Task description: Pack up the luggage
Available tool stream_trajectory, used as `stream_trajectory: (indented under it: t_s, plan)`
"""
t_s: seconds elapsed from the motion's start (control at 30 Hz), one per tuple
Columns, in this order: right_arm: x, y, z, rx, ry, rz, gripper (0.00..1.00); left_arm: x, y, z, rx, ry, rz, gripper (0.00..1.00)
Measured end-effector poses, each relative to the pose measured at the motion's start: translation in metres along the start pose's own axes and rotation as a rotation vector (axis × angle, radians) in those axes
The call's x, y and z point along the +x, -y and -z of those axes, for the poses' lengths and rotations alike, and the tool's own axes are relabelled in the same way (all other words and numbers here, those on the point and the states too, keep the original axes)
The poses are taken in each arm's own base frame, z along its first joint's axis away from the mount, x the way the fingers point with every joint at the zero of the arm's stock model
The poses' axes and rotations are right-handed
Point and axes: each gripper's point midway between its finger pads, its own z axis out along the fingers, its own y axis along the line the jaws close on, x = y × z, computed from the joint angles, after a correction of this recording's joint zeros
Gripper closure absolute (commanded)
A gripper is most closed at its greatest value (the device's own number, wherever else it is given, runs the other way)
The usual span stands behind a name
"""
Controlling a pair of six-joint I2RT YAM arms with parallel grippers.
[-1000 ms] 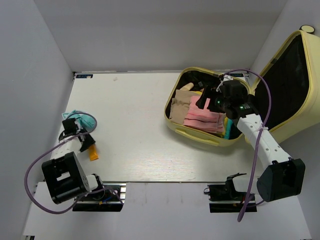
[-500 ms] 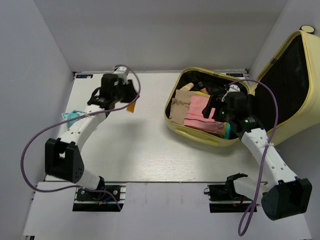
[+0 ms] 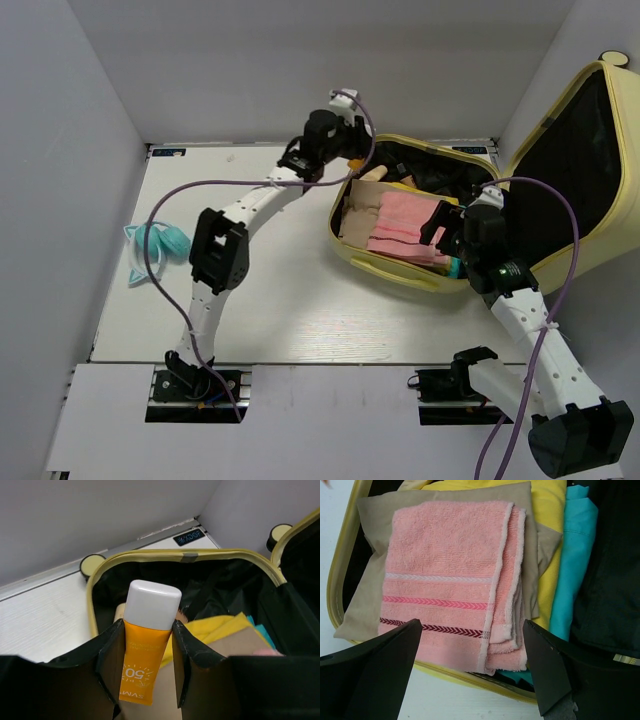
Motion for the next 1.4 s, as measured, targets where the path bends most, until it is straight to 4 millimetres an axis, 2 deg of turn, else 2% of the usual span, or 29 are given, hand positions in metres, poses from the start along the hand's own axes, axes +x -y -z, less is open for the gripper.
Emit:
stream_trajectory:
  t_s: [0.17, 0.27, 0.33, 0.37, 0.4, 0.6, 0.7, 0.77, 0.83, 0.9, 0.93, 0.97, 1.07, 1.13, 1.17, 1.23, 1.3, 1.4]
  plan:
    - [-0.001, 0.001, 0.000, 0.007, 0.003, 0.000, 0.12, 0.030, 0.017, -0.039, -0.075, 0.081, -0.001, 0.72]
    - [0.000, 0.001, 0.000, 0.003, 0.001, 0.000, 0.12, 0.032, 0.024, -0.061, -0.137, 0.168, 0.015, 0.70]
    - [0.000, -0.001, 0.000, -0.005, -0.002, 0.000, 0.12, 0.032, 0.031, -0.074, -0.157, 0.229, 0.059, 0.50]
    - [0.001, -0.002, 0.000, -0.010, -0.005, 0.001, 0.12, 0.035, 0.032, -0.078, -0.166, 0.248, 0.082, 0.29]
    - [0.001, -0.002, 0.000, -0.013, -0.007, 0.002, 0.12, 0.037, 0.032, -0.080, -0.172, 0.259, 0.099, 0.02]
    - [0.003, -0.005, 0.001, -0.032, -0.016, 0.007, 0.12, 0.037, 0.013, -0.078, -0.219, 0.284, 0.132, 0.00]
    - [0.004, -0.007, 0.001, -0.042, -0.023, 0.011, 0.12, 0.045, 0.001, -0.056, -0.258, 0.216, 0.076, 0.00]
    - [0.005, -0.006, 0.000, -0.043, -0.028, 0.023, 0.12, 0.043, -0.005, -0.035, -0.290, 0.147, 0.028, 0.00]
    - [0.008, -0.005, 0.000, -0.040, -0.041, 0.034, 0.12, 0.031, -0.013, -0.003, -0.337, 0.075, -0.016, 0.00]
    - [0.011, -0.004, 0.000, -0.037, -0.062, 0.059, 0.12, 0.009, -0.021, 0.040, -0.388, 0.020, -0.035, 0.00]
    - [0.011, -0.004, 0.000, -0.036, -0.073, 0.071, 0.11, -0.003, -0.028, 0.068, -0.421, -0.005, -0.038, 0.00]
    - [0.011, -0.004, 0.000, -0.036, -0.080, 0.085, 0.11, -0.015, -0.041, 0.099, -0.470, -0.029, -0.031, 0.00]
    - [0.010, -0.004, -0.002, -0.030, -0.101, 0.121, 0.11, -0.037, -0.106, 0.204, -0.704, -0.055, 0.023, 0.00]
    - [0.011, -0.004, -0.005, -0.025, -0.121, 0.141, 0.11, -0.017, -0.159, 0.278, -0.910, -0.113, 0.067, 0.00]
    - [0.012, -0.003, -0.008, -0.022, -0.132, 0.149, 0.11, 0.003, -0.185, 0.317, -1.030, -0.174, 0.096, 0.00]
    - [0.015, -0.003, -0.011, -0.018, -0.157, 0.163, 0.11, 0.049, -0.218, 0.374, -1.204, -0.316, 0.163, 0.00]
    - [0.018, -0.003, -0.015, -0.015, -0.183, 0.174, 0.11, 0.101, -0.239, 0.424, -1.339, -0.479, 0.253, 0.00]
    - [0.022, -0.004, -0.020, -0.018, -0.208, 0.178, 0.11, 0.161, -0.250, 0.481, -1.434, -0.618, 0.462, 0.00]
